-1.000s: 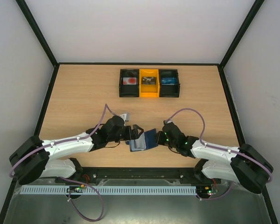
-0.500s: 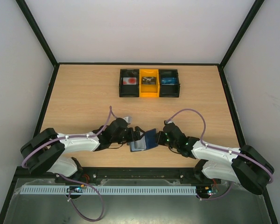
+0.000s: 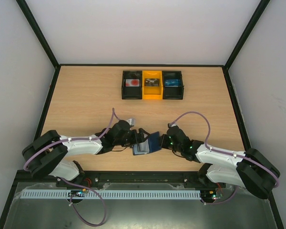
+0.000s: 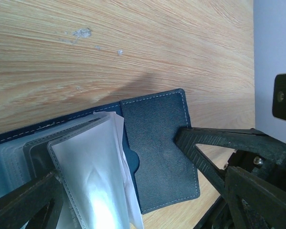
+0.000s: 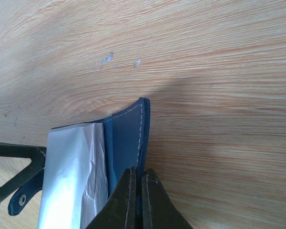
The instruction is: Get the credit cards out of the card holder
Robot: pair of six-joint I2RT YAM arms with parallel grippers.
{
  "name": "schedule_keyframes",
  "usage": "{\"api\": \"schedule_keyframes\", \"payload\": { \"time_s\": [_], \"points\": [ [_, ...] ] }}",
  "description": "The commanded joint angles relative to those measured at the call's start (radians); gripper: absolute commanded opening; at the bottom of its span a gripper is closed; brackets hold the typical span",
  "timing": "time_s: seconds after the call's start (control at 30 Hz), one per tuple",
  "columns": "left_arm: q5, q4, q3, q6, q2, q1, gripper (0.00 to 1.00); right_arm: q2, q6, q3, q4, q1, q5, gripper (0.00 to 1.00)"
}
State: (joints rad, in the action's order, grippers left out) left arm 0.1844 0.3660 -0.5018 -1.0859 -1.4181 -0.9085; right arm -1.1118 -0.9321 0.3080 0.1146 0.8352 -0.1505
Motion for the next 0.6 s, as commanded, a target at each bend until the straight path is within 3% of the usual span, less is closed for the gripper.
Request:
{"api": "schedule_keyframes", "payload": {
  "time_s": [0.0,0.23,0.57],
  "points": [
    [0.021,0.057,0.009,-0.015,-0.003,0.002,0.93,0.011,-0.017,-0.019,0.023,0.001,0.01,0.02],
    [0.044,0.14,-0.012,-0.04,-0.017,-0.011,0.93,0.013,-0.028,-0.031,0.035,0.001,0.005,0.07],
    [0.08,0.157,-0.119,-0.017,-0.133,-0.018,0.92,0.149,0.013,0.017,-0.15,0.001,0.027,0.36]
  ]
}}
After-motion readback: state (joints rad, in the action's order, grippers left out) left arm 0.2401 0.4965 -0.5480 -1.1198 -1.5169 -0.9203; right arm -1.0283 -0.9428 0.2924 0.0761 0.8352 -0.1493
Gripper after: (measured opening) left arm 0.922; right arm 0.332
